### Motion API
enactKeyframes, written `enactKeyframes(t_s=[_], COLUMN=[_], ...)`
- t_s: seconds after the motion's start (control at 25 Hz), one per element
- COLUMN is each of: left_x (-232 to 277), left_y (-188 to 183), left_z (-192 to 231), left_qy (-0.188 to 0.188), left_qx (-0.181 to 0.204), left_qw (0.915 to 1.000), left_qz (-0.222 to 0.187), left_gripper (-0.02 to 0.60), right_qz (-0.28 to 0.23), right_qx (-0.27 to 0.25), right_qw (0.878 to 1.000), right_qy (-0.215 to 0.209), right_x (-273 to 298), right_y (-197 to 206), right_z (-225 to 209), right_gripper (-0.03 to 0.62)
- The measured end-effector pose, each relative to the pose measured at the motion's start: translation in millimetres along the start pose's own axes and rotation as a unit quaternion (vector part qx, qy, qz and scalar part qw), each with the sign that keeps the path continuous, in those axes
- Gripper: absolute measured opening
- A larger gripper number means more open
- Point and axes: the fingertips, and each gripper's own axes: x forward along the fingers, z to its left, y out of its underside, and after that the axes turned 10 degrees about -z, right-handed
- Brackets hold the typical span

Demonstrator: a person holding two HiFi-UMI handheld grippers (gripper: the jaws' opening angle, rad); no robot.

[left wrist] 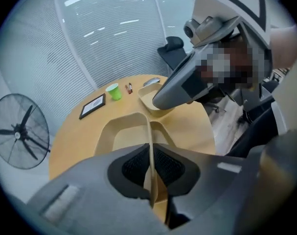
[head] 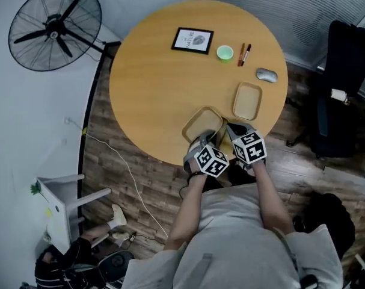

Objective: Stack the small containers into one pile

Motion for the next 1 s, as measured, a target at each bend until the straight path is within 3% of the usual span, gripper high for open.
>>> enactKeyframes(t_s=[0.16,0.4,0.64,1.0], left_x=[8,11,14,18], left_y=[0,-9,-4,1], left_z=[-5,-16,-23,-34], left_qy=[-0.055,-0.076,-0.091,-0.081], left_qx=[-0.073,-0.139,-0.174,-0.209], left_qw=[0.9955,0.9867,0.9798,0.9742], left_qz=[0.025,0.036,0.038,0.028], left_gripper=[0.026,0.028,0.032,0.034], right_qz=[0.025,0.039,0.049,0.048], right_qx=[-0.052,-0.032,-0.022,-0.02], right_qw=[0.998,0.997,0.996,0.996], right_qy=[-0.029,-0.058,-0.068,-0.066], right_x=[9,7,2,-6], right_y=[0,7,17,19], right_z=[-5,-12,-19,-20], right_gripper=[0.0,0.0,0.0,0.0])
